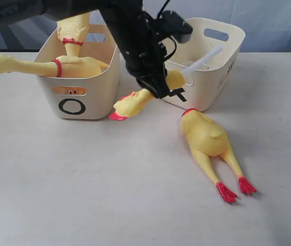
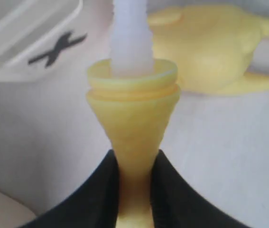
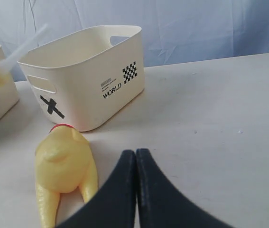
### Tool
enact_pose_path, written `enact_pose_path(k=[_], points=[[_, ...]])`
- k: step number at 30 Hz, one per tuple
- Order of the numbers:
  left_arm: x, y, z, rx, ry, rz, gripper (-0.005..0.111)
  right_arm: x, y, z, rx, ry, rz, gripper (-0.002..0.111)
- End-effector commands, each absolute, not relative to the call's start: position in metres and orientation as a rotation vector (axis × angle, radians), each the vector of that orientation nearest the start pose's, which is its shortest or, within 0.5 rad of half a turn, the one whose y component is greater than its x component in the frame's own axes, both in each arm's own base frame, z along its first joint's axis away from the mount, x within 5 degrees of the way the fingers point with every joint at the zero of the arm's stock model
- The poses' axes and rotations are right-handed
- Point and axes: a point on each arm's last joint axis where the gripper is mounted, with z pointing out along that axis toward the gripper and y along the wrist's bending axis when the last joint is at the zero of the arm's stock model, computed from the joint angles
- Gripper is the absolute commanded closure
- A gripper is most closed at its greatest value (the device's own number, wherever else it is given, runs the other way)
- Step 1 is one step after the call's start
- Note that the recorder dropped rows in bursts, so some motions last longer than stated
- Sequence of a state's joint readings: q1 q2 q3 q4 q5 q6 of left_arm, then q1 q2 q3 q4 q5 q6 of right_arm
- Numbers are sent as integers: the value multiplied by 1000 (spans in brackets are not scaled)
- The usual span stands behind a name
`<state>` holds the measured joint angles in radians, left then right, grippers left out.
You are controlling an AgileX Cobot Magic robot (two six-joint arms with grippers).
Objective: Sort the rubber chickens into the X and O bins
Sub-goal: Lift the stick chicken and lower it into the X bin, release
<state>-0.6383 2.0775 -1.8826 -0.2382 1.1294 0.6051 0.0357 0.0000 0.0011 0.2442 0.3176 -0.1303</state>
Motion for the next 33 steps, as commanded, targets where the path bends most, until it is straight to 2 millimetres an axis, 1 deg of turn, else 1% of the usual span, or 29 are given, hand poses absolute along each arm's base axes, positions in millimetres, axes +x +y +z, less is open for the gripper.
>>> enact_pose_path(k=[1, 3, 6, 8, 10, 12, 13, 14, 15, 16, 17, 18, 19, 20, 21, 23, 25, 28, 29, 30, 33], points=[[353, -291, 298, 1395, 2149, -401, 107, 54, 9, 186, 3, 1782, 168, 109], [360, -294, 311, 1307, 2038, -398, 107, 54, 9, 186, 3, 1782, 168, 109], [371, -299, 324, 1152, 1901, -390, 107, 54, 9, 186, 3, 1782, 168, 109], [382, -303, 325, 1074, 1812, -360, 107, 54, 9, 186, 3, 1782, 168, 109], [390, -307, 321, 1041, 1746, -341, 107, 54, 9, 186, 3, 1782, 168, 109], [399, -312, 313, 1029, 1667, -308, 107, 54, 9, 186, 3, 1782, 168, 109], [407, -318, 300, 993, 1641, -325, 107, 54, 9, 186, 3, 1782, 168, 109], [410, -320, 294, 976, 1641, -337, 107, 54, 9, 186, 3, 1782, 168, 109], [419, -324, 275, 951, 1663, -378, 107, 54, 9, 186, 3, 1782, 168, 109], [422, -326, 263, 956, 1679, -390, 107, 54, 9, 186, 3, 1782, 168, 109], [431, -326, 241, 926, 1721, -399, 107, 54, 9, 186, 3, 1782, 168, 109], [433, -327, 232, 919, 1735, -389, 106, 54, 9, 186, 3, 1782, 168, 109], [443, -322, 214, 884, 1758, -337, 102, 54, 9, 186, 3, 1782, 168, 109], [447, -321, 206, 860, 1766, -306, 99, 54, 9, 186, 3, 1782, 168, 109], [450, -319, 201, 838, 1779, -303, 95, 54, 9, 186, 3, 1782, 168, 109], [449, -321, 195, 756, 1834, -378, 86, 54, 9, 186, 3, 1782, 168, 109], [444, -326, 194, 719, 1887, -495, 72, 54, 9, 186, 3, 1782, 168, 109], [433, -334, 196, 812, 1902, -582, 43, 54, 9, 186, 3, 1782, 168, 109], [430, -335, 199, 831, 1902, -608, 39, 54, 9, 186, 3, 1782, 168, 109], [428, -336, 203, 851, 1900, -631, 37, 54, 9, 186, 3, 1782, 168, 109], [420, -336, 223, 878, 1883, -697, 39, 54, 9, 186, 3, 1782, 168, 109]])
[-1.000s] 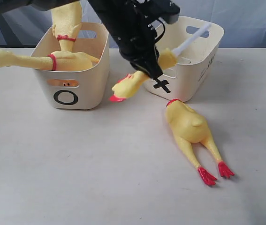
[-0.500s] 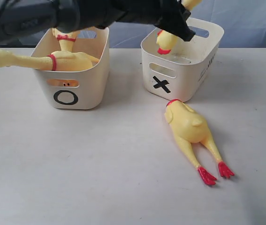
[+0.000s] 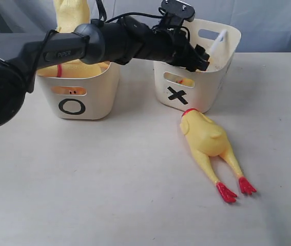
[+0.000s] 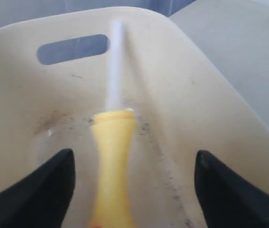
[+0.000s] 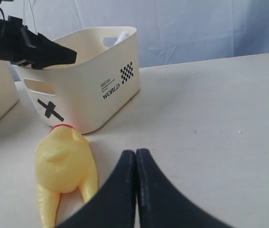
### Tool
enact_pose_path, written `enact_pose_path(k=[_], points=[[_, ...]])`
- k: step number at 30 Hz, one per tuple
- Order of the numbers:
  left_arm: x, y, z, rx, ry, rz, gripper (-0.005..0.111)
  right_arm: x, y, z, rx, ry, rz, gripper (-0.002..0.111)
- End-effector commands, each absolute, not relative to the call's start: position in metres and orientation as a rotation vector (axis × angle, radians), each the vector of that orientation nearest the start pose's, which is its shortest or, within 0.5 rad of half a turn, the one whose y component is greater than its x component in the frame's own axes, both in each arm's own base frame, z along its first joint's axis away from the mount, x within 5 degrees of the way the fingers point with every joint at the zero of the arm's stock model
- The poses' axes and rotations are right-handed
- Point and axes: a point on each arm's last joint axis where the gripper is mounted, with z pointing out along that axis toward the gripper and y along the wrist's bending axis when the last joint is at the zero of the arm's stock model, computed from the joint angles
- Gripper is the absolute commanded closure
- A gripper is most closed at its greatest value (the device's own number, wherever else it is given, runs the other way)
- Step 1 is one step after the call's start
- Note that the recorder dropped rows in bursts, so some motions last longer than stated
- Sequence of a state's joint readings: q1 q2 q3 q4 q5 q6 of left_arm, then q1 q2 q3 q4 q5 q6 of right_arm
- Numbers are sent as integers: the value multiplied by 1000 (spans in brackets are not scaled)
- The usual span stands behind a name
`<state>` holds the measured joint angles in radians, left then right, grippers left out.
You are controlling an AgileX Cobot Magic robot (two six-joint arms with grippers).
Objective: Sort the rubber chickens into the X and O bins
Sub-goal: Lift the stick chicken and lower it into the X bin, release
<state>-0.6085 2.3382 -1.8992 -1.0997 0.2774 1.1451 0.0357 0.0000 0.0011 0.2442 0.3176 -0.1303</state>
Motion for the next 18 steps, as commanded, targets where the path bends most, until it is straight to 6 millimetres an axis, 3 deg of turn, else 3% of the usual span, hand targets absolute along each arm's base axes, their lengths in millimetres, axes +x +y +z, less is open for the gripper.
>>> enact_pose_path(k=[1, 6, 10, 14, 18], points=[[416, -336, 233, 891, 1868, -715, 40, 54, 9, 186, 3, 1782, 168, 109], [393, -334, 274, 970, 1843, -874, 42, 54, 9, 186, 3, 1782, 168, 109], [377, -331, 290, 1053, 1875, -940, 43, 54, 9, 186, 3, 1782, 168, 109], [347, -331, 280, 1321, 2014, -1096, 44, 54, 9, 186, 3, 1782, 168, 109], [336, -333, 250, 1449, 2195, -775, 42, 54, 9, 186, 3, 1782, 168, 109]])
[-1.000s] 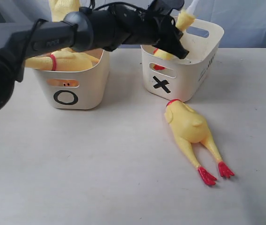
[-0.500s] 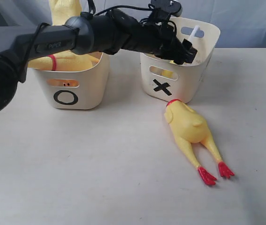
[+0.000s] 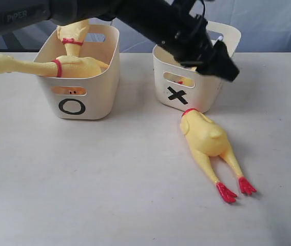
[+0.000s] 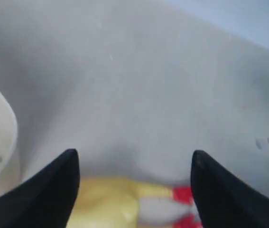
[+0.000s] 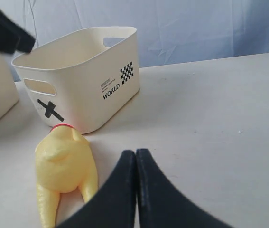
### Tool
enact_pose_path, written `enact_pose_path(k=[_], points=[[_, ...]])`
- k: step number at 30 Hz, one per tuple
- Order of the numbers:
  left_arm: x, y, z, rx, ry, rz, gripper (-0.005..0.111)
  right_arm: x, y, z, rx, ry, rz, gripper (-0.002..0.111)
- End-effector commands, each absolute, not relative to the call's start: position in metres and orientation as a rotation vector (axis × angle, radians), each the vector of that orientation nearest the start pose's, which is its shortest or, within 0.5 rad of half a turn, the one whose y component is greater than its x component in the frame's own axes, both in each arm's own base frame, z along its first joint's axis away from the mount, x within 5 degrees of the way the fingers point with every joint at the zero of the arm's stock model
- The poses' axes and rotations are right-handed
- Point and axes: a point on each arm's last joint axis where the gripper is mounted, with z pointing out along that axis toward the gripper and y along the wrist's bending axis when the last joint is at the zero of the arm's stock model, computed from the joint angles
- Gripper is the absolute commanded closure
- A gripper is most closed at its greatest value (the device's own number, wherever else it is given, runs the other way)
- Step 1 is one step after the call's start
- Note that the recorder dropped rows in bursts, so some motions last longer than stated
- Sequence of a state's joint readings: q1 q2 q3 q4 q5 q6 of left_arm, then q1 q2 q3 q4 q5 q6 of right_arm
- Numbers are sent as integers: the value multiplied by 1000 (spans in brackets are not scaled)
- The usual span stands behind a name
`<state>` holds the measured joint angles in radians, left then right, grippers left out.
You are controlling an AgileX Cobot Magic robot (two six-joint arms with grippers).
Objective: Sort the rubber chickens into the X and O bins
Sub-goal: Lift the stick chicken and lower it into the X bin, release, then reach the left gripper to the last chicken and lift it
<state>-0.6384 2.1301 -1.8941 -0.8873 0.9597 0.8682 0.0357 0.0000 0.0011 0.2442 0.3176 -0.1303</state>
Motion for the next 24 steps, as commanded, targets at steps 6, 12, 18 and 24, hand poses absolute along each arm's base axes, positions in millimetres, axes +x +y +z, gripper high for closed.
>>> enact_pose_path(k=[6, 12, 18, 24], points=[[303, -371, 215, 1758, 2060, -657, 33, 54, 9, 186, 3, 1782, 168, 109], [297, -392, 169, 2003, 1868, -185, 33, 54, 9, 186, 3, 1782, 168, 109], [299, -395, 123, 2063, 1921, -143, 41, 54, 9, 186, 3, 1782, 168, 109], [287, -387, 86, 2200, 2076, -164, 106, 54, 9, 186, 3, 1782, 168, 109]])
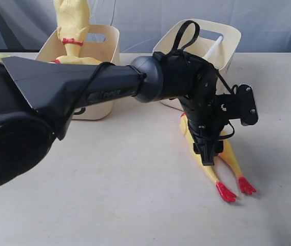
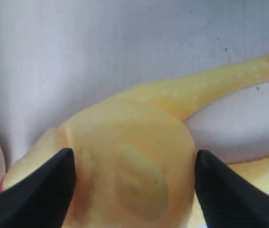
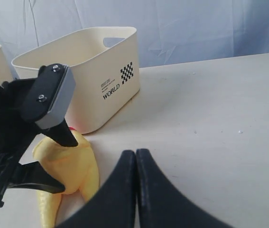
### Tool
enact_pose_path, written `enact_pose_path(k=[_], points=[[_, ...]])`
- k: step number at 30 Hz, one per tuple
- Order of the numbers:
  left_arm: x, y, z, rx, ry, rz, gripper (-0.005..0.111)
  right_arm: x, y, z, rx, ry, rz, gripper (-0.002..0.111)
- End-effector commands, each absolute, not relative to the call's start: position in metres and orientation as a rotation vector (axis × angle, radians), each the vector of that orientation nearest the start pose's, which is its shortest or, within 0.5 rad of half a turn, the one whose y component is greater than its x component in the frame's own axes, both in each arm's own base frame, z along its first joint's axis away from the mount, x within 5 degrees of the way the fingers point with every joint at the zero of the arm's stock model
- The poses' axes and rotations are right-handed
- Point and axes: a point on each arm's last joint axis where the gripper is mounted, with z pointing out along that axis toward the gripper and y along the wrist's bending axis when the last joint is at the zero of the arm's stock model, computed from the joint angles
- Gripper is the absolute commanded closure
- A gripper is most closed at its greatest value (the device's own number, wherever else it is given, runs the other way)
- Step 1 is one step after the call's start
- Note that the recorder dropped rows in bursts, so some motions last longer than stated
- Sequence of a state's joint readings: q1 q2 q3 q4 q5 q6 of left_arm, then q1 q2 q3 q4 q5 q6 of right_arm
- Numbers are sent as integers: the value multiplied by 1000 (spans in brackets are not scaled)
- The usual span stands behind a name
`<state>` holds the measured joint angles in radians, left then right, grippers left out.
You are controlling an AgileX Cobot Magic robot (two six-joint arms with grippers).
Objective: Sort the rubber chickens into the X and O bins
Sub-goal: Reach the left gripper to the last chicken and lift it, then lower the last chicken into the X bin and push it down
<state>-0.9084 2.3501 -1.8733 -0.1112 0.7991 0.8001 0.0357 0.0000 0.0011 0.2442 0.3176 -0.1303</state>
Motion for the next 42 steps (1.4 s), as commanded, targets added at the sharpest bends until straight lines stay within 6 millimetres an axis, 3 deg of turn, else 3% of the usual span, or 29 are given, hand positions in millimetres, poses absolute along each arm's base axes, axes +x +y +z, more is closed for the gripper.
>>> enact_pose_path(k=[1, 4, 7, 10, 13, 19, 22, 24, 27, 29, 36, 39, 42], points=[[284, -385, 86, -2328, -2211, 161, 106, 54, 9, 186, 3, 1782, 168, 109], [276, -377, 92, -2217, -2179, 71, 107, 54, 9, 186, 3, 1782, 168, 109], [271, -380, 117, -2199, -2240, 73, 107, 54, 9, 186, 3, 1782, 168, 109], [267, -388, 165, -2329, -2343, 130, 107, 54, 9, 186, 3, 1782, 168, 109], [268, -393, 226, -2416, -2545, 279, 107, 54, 9, 186, 3, 1782, 168, 109], [265, -383, 345, -2776, -2894, 486, 107, 54, 9, 186, 3, 1782, 168, 109], [275, -376, 381, -2980, -3068, 483, 107, 54, 9, 186, 3, 1782, 168, 109], [286, -371, 391, -2976, -3213, 566, 107, 54, 9, 186, 3, 1782, 168, 109], [312, -364, 389, -2880, -3424, 654, 107, 54, 9, 186, 3, 1782, 168, 109], [335, -357, 376, -2722, -3553, 675, 107, 54, 9, 186, 3, 1782, 168, 109], [414, -337, 289, -2295, -3840, 530, 105, 54, 9, 186, 3, 1782, 168, 109], [430, -332, 256, -1990, -3913, 633, 85, 54, 9, 186, 3, 1782, 168, 109], [432, -334, 237, -2047, -3838, 549, 48, 54, 9, 186, 3, 1782, 168, 109]])
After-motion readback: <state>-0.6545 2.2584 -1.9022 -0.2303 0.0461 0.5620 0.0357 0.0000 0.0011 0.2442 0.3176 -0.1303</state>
